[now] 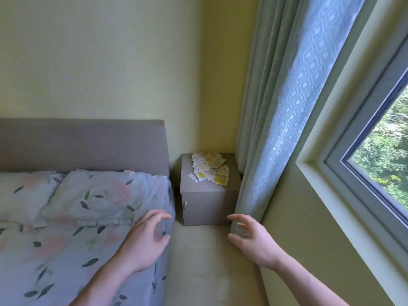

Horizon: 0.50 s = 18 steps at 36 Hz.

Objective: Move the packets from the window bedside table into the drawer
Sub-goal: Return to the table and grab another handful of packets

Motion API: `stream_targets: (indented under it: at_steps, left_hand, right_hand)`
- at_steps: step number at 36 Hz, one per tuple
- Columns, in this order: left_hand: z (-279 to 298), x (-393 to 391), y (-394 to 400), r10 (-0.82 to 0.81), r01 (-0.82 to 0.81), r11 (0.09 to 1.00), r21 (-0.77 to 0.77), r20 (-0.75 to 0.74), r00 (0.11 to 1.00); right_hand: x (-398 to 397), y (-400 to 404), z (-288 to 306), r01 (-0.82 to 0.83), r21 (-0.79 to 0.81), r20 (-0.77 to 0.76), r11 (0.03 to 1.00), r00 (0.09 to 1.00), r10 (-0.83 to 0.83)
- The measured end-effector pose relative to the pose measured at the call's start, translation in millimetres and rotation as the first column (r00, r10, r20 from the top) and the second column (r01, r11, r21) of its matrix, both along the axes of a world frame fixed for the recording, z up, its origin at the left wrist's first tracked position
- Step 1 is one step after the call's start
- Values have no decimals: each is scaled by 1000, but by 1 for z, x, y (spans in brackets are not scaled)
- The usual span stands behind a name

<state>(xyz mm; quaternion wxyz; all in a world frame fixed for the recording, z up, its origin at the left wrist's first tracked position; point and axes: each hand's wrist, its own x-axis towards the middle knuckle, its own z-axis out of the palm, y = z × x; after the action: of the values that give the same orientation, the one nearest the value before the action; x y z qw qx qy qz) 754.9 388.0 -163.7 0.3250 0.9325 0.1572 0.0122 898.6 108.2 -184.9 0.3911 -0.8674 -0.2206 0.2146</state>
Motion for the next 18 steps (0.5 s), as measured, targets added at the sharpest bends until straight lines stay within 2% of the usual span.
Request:
stream_targets:
  at_steps: [8, 13, 18]
  left_hand:
    - [-31, 155, 35, -94, 94, 996, -1, -33, 995]
    - [-51, 228, 71, -76, 74, 997, -30, -104, 992]
    - [-58, 287, 111, -29, 27, 999, -20, -134, 991]
  right_hand:
    - [124, 34, -36, 74, -28, -82, 997, 994, -76]
    - [213, 68, -56, 83, -79, -145, 993, 985, -93]
    - [303, 115, -82, 23, -130, -194, 991, 980, -48]
